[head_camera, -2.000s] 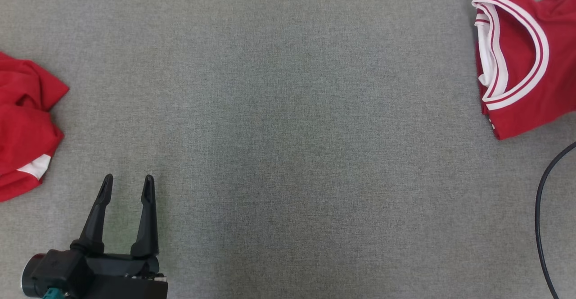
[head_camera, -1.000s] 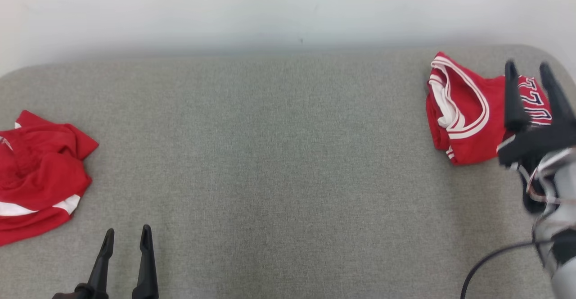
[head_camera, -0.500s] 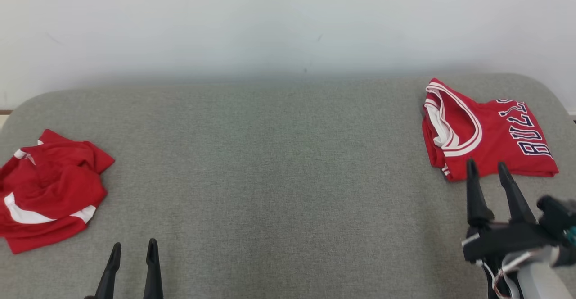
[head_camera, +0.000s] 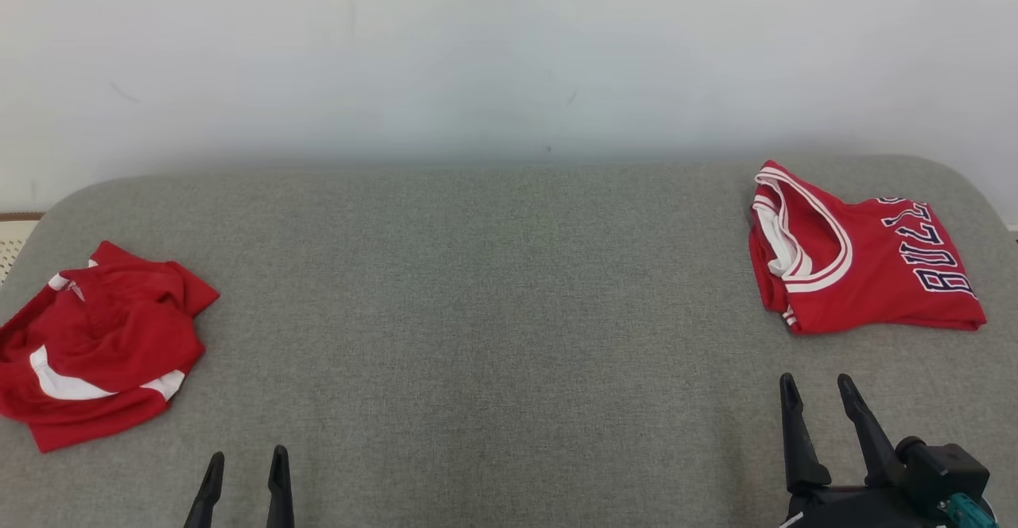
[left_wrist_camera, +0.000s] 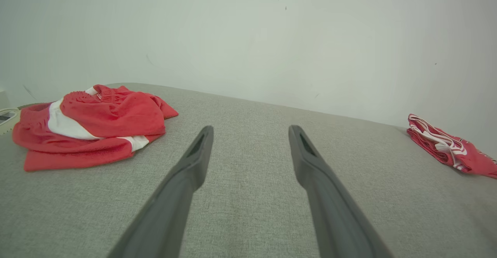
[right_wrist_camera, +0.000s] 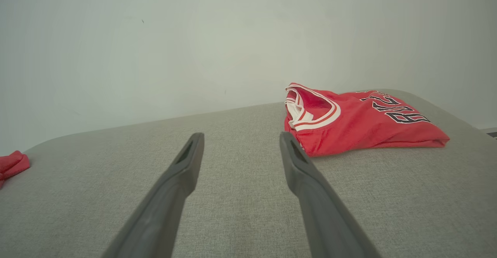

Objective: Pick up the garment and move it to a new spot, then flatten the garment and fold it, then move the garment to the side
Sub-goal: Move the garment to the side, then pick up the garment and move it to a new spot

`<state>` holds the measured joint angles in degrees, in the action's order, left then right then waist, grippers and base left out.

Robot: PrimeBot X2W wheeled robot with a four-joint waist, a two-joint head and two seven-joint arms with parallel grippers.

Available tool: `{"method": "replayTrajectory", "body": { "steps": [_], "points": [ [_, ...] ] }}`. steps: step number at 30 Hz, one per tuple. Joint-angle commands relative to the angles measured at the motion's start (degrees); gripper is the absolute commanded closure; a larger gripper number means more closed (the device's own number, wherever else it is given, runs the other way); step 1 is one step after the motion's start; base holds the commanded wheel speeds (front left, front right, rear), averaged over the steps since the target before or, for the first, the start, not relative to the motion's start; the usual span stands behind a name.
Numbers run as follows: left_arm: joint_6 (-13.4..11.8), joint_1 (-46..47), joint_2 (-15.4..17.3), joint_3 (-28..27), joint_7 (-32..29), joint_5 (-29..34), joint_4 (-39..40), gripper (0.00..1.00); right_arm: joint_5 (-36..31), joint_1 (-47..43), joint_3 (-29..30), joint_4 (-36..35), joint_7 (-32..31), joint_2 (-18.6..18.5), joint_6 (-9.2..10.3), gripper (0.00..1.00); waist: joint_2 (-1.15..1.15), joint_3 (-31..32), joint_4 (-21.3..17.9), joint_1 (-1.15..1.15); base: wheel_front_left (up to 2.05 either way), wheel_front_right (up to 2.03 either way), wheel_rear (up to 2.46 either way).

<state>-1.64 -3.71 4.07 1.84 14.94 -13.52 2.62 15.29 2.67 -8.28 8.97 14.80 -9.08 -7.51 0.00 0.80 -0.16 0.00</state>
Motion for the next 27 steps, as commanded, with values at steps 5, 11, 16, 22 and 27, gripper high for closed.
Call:
{"method": "replayTrajectory", "body": {
  "steps": [5,11,16,22,27],
  "points": [
    [-0.68,-1.27,0.71,-0.07,0.23,1.64,-0.82,0.0,-1.43,-1.38,-0.47,-0.67,-0.54,1.16,0.04,0.0,0.0,0.6,-0.38,0.0,0.0,0.0,0.0],
    [-0.9,-1.07,0.5,-0.22,0.24,1.78,-1.18,0.0,-1.76,-1.28,-0.06,-0.87,-1.3,2.01,0.04,0.0,0.0,0.99,-0.5,0.0,0.0,0.0,0.0],
    [-1.22,-0.74,0.42,-0.56,0.24,1.88,-1.15,0.0,-1.97,-1.17,0.52,-0.83,-1.47,2.14,0.04,0.0,0.0,1.06,-0.59,0.0,0.0,0.0,0.0],
    [-1.4,-0.83,0.47,-0.9,0.23,2.08,-0.74,0.0,-2.24,-1.35,0.82,-0.74,-1.43,2.36,0.04,0.0,0.0,0.93,-0.76,0.0,0.0,0.0,0.0],
    [-1.38,-0.85,0.54,-1.0,0.24,2.15,-0.6,0.0,-2.36,-1.76,1.08,-0.58,-1.39,2.65,0.04,0.0,0.0,0.79,-0.48,0.0,0.0,0.0,0.0]
  ]
}}
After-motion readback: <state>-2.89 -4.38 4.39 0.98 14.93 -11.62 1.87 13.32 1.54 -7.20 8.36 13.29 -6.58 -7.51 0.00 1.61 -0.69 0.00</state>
